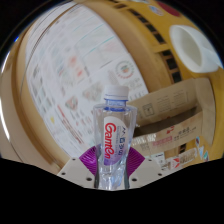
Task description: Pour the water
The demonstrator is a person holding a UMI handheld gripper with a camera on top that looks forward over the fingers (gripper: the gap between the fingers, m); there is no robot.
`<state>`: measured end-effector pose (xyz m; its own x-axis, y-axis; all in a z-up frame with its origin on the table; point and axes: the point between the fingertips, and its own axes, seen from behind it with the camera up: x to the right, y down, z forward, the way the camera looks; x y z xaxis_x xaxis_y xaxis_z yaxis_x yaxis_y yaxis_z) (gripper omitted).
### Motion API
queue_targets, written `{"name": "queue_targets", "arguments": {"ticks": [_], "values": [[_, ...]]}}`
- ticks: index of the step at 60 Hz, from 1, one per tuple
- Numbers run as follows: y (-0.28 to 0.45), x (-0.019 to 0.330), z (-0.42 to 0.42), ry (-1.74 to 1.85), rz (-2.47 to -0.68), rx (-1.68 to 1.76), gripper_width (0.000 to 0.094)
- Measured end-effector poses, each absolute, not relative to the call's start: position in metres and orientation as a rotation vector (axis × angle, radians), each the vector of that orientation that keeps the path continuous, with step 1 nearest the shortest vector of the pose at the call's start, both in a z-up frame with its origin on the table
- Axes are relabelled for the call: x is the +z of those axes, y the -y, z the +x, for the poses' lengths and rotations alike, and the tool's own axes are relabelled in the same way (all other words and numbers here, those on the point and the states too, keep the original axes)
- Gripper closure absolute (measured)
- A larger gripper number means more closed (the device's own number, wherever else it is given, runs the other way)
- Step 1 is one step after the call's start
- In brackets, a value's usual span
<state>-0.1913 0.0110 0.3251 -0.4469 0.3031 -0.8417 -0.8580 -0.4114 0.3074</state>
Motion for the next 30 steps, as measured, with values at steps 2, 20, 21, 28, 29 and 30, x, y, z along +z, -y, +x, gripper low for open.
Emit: {"name": "queue_targets", "arguments": {"ticks": [2,20,21,28,29,30], "values": [[-0.017,0.312,-0.179,-1.047,-0.876,1.967,0.0606],[-0.03,0.236,-0.137,-1.339,-0.746,2.092,0.0606],[-0.031,0.237,-0.137,-1.335,-0.748,2.099,0.0608],[-0.031,0.255,-0.143,-1.251,-0.841,2.09,0.0607],[-0.031,0.26,-0.144,-1.225,-0.868,2.078,0.0606],[-0.027,0.265,-0.144,-1.197,-0.901,2.057,0.0607]]}}
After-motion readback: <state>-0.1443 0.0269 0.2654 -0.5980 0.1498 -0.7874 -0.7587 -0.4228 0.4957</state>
